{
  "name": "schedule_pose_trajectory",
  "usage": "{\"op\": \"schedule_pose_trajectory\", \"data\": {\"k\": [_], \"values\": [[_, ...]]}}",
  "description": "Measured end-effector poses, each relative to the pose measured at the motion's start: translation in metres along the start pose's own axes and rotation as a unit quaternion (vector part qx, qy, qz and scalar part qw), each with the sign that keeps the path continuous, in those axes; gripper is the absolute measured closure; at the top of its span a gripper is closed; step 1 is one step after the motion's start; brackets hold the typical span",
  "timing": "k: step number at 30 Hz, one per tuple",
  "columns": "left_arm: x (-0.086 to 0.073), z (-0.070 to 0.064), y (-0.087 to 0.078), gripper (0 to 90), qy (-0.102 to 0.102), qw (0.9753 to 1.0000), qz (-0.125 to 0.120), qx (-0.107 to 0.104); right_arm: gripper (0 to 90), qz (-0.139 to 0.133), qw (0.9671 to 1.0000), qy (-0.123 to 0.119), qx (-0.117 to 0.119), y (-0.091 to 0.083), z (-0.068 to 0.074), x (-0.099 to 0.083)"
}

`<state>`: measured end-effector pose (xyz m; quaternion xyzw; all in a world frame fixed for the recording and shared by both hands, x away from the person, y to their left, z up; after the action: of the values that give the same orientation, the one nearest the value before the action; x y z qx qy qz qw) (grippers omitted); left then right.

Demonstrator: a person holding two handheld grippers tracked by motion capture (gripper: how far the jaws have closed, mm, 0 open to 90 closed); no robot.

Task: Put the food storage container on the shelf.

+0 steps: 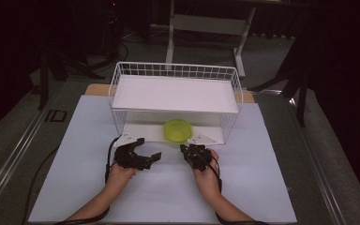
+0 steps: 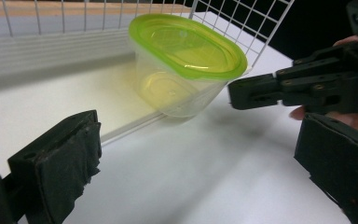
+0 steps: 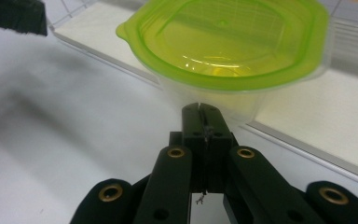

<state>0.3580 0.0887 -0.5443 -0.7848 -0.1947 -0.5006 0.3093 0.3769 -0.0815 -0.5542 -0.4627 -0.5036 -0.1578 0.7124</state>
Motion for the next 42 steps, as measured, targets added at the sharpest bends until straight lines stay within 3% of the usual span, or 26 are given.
{"op": "schedule_pose_trajectory", "data": {"k": [7,11,18,21,27,32,37,42], "values": [[0.003,0.000,-0.002,1.4,-0.001,0.9999,-0.016,0.000,90.0,0.002,0.9999,0.008,-0.007,0.014,-0.003,0.003],[0.004,-0.001,-0.003,1.4,0.010,0.9998,-0.018,0.004,90.0,0.002,0.9998,0.013,-0.012,0.022,-0.005,0.006],[0.003,-0.001,-0.002,1.4,0.024,0.9996,-0.013,0.007,89.9,-0.008,0.9997,0.002,-0.022,0.032,-0.006,0.015],[0.003,-0.001,-0.002,1.4,0.032,0.9993,-0.014,0.010,89.9,-0.011,0.9996,0.008,-0.025,0.038,-0.008,0.018],[0.005,-0.001,-0.004,1.4,0.031,0.9993,-0.018,0.011,89.9,-0.010,0.9994,0.021,-0.026,0.047,-0.007,0.020],[0.007,-0.003,-0.004,1.4,0.050,0.9986,-0.018,0.005,89.6,-0.008,0.9993,0.022,-0.031,0.055,-0.007,0.022],[0.008,-0.005,-0.004,1.4,0.047,0.9987,-0.021,-0.003,88.2,-0.010,0.9995,0.015,-0.025,0.052,-0.003,0.026],[0.009,-0.009,-0.004,1.4,0.052,0.9984,-0.018,-0.012,85.7,-0.013,0.9998,0.008,-0.011,0.038,0.003,0.023]]}}
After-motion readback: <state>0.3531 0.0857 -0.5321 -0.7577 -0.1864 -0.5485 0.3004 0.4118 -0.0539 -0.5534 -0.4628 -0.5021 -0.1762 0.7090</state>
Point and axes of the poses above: each handheld gripper's, and its own axes: y roughly forward along the jaws, x roughly out of its top, z roughly to its left, the point moved 7 cm from there along y, roughly forward along the jaws, and after that the axes turned 6 degrees about -z, right-handed, at the moved point
